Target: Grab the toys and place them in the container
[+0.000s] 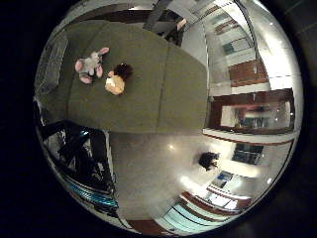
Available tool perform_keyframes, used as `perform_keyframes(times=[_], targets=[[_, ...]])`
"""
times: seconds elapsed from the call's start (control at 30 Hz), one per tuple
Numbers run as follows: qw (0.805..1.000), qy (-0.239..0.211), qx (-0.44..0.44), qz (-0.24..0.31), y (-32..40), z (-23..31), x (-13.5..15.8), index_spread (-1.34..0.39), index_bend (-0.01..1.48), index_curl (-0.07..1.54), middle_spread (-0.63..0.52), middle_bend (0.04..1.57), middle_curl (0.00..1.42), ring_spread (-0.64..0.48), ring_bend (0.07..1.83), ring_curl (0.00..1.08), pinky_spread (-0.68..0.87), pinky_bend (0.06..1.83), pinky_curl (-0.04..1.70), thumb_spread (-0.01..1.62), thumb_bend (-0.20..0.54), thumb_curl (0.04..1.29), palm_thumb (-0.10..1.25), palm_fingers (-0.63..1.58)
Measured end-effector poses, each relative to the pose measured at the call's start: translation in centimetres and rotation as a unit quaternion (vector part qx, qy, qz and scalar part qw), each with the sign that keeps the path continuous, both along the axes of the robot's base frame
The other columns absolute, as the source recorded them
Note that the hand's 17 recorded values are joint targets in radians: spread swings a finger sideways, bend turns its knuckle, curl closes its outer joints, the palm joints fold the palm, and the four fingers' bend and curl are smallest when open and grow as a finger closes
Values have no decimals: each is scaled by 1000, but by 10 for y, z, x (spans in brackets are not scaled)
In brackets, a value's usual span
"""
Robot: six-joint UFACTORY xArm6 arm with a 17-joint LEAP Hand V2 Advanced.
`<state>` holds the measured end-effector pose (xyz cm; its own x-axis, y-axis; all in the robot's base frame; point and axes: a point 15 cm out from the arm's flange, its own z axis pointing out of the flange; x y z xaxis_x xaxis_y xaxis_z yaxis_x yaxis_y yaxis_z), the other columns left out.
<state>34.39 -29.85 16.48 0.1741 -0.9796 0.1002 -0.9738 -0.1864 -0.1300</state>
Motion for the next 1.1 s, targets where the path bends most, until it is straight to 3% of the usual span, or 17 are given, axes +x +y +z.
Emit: perform_keyframes(times=[1.1], targets=[[999, 19, 18, 24, 25, -7, 5, -392, 179, 321, -2, 188, 302, 173, 195, 252, 298, 414, 156, 1062, -24, 304, 553, 103]])
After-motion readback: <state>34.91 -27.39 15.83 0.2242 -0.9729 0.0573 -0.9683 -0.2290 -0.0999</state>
